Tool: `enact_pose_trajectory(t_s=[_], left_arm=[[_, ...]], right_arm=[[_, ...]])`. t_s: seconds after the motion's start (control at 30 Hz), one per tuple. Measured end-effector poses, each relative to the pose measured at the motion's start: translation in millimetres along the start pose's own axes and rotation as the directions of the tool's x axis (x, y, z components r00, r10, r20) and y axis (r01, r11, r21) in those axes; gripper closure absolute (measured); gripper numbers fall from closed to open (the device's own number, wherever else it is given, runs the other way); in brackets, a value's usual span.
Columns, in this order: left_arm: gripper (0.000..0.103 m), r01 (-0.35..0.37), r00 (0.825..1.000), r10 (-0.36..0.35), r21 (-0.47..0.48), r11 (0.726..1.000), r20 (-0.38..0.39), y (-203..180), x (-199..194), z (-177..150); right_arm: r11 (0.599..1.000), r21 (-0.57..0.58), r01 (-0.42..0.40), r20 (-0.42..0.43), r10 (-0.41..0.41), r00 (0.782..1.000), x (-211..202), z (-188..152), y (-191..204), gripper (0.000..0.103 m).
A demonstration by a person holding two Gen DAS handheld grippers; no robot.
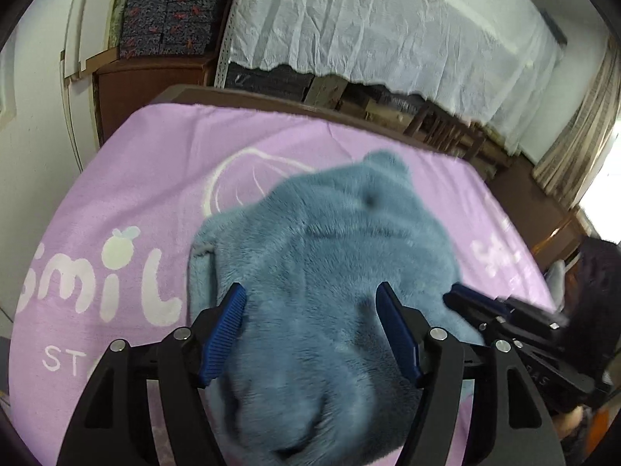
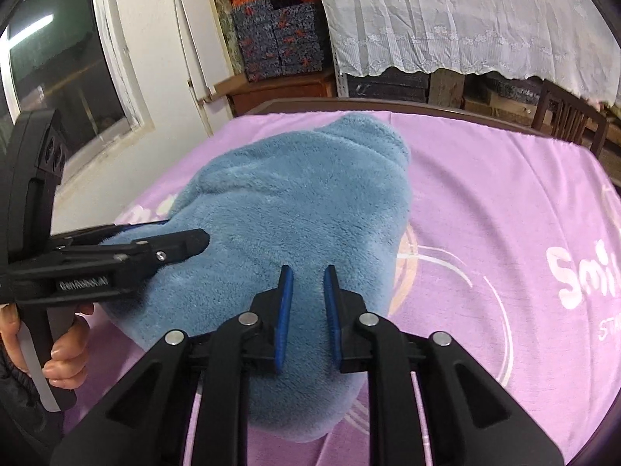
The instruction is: Fold large clothes
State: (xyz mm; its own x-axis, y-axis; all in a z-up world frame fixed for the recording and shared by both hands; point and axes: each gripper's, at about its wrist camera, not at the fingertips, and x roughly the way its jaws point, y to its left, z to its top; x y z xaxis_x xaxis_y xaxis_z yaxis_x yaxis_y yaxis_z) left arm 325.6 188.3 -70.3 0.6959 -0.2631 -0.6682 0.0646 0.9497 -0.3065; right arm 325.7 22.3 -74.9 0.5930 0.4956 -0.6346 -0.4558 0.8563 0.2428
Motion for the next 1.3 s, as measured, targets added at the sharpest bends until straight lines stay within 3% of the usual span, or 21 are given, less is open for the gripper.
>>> enact_pose_trajectory(t_s=[0.1, 0.17, 0.23, 0.37, 0.43, 0.57, 0.73, 0.8, 0.93, 1.1, 1.3], left_arm=[[0.031, 0.04, 0.999, -0.038, -0.064, 0.997, 0.031, 14, -14, 6], [0.024, 0.054, 0.998, -0.051, -0.12, 0.991, 0.033, 28, -18, 8], [0.019, 0.073, 0.997, -0.071, -0.177, 0.982, 0.013, 41, -16, 9], [0.016, 0.198, 0.974, -0.221, -0.29, 0.936, -0.047, 60, -2, 4], [0.014, 0.23, 0.962, -0.264, -0.301, 0.925, -0.075, 60, 5, 2], [0.012, 0.215, 0.96, -0.253, -0.265, 0.94, -0.119, 49, 16, -5], [0.012, 0.263, 0.947, -0.298, -0.249, 0.932, -0.117, 37, 21, -8], [0.012, 0.289, 0.938, -0.323, -0.231, 0.929, -0.124, 26, 25, -11], [0.011, 0.209, 0.965, -0.225, -0.126, 0.97, -0.136, 6, 32, -17], [0.011, 0.216, 0.966, -0.233, -0.152, 0.965, -0.112, 7, 34, -19], [0.012, 0.196, 0.974, -0.21, -0.145, 0.97, -0.089, 5, 36, -21]], right_arm=[[0.995, 0.077, -0.055, 0.008, 0.054, 0.998, -8, 3, -10, 0.082], [0.989, 0.12, -0.085, 0.034, 0.082, 0.996, -18, 7, -14, 0.059], [0.987, 0.138, -0.079, 0.083, 0.068, 0.994, -32, 11, -17, 0.043], [0.978, 0.18, -0.105, 0.15, 0.078, 0.986, -49, 15, -29, 0.021], [0.96, 0.232, -0.156, 0.16, 0.121, 0.98, -49, 14, -39, 0.019], [0.887, 0.379, -0.265, 0.128, 0.233, 0.964, -35, 10, -66, 0.018], [0.823, 0.468, -0.322, 0.094, 0.316, 0.944, -18, 3, -77, 0.018], [0.817, 0.474, -0.329, 0.074, 0.335, 0.939, -12, 1, -75, 0.017], [0.841, 0.444, -0.311, 0.021, 0.337, 0.941, -1, -3, -62, 0.015], [0.872, 0.405, -0.274, -0.024, 0.31, 0.951, 12, -6, -48, 0.012], [0.841, 0.449, -0.302, -0.019, 0.347, 0.938, 31, -16, -46, 0.012]])
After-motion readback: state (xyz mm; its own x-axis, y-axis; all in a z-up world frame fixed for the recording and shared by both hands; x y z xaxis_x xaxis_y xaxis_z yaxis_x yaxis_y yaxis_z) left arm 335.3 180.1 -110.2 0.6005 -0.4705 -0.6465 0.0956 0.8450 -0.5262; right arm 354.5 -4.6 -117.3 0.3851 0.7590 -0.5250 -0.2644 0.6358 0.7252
